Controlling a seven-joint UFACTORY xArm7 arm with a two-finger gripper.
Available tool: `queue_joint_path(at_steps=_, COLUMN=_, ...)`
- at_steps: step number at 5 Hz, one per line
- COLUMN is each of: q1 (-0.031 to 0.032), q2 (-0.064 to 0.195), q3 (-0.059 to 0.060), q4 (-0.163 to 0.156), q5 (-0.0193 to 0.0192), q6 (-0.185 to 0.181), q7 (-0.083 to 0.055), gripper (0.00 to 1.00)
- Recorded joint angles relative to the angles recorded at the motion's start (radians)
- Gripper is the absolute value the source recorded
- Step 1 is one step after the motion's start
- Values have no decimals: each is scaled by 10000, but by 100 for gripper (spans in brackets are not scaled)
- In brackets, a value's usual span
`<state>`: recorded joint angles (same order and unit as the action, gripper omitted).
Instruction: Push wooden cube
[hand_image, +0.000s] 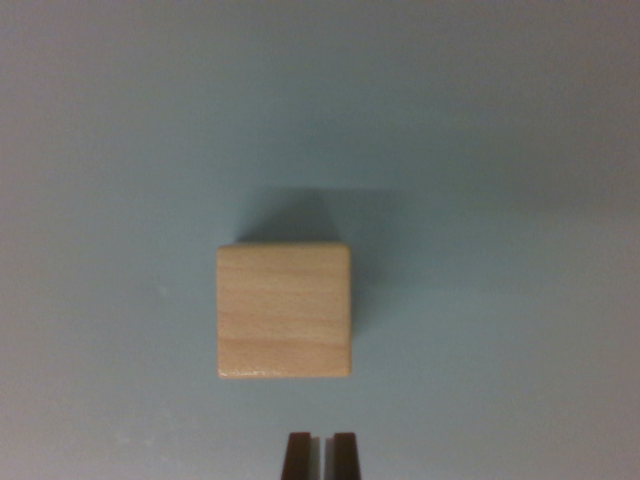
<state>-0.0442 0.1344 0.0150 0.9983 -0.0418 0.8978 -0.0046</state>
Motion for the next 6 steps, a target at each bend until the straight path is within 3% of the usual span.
queue_joint_path(at_steps=1, q1=3, q2=96, q3=-2, q4=-324, q5=-8, q6=-420, q7=-32, gripper=0)
queue_joint_path(at_steps=2, q1=3, q2=96, q3=-2, q4=-324, q5=-8, q6=-420, q7=-32, gripper=0)
queue_joint_path(at_steps=3, q1=6, q2=188, q3=-4, q4=-632, q5=-15, q6=-817, q7=-61, gripper=0)
queue_joint_path(at_steps=4, q1=6, q2=188, q3=-4, q4=-632, q5=-15, q6=-817, q7=-61, gripper=0)
queue_joint_path(at_steps=5, q1=9, q2=273, q3=-5, q4=-920, q5=-22, q6=-1190, q7=-90, gripper=0)
queue_joint_path(at_steps=6, q1=9, q2=273, q3=-5, q4=-920, q5=-22, q6=-1190, q7=-90, gripper=0)
